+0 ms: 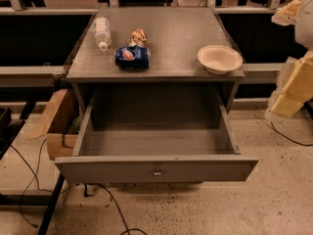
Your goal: Place pepsi can into top drawer
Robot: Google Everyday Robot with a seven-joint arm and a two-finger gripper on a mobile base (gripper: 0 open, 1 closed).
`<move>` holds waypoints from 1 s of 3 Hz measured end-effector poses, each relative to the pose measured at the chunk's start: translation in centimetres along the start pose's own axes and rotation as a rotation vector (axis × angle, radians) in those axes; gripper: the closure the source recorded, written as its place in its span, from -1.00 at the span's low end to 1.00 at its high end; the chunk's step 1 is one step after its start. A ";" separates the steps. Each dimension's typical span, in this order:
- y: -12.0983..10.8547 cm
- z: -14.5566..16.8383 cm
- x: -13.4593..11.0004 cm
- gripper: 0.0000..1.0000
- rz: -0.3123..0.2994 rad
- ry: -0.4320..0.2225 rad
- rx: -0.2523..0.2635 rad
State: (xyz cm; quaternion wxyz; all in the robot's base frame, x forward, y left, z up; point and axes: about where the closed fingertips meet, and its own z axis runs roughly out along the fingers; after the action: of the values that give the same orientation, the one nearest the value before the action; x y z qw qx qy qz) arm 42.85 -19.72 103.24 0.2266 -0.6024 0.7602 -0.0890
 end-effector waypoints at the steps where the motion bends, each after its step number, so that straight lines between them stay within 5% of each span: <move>1: 0.0 0.0 0.0 -1.00 0.000 0.000 0.000; 2: -1.6 0.5 -1.1 -1.00 0.074 -0.065 0.022; 3: -5.4 2.8 -4.0 -1.00 0.232 -0.181 0.030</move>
Offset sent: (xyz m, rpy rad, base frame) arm 0.0623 0.0152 0.0058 0.2717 -0.0575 -0.1426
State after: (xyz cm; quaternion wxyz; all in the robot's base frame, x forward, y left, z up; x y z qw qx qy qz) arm 49.51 -16.90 103.94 0.3120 -0.5127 0.7997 -0.0192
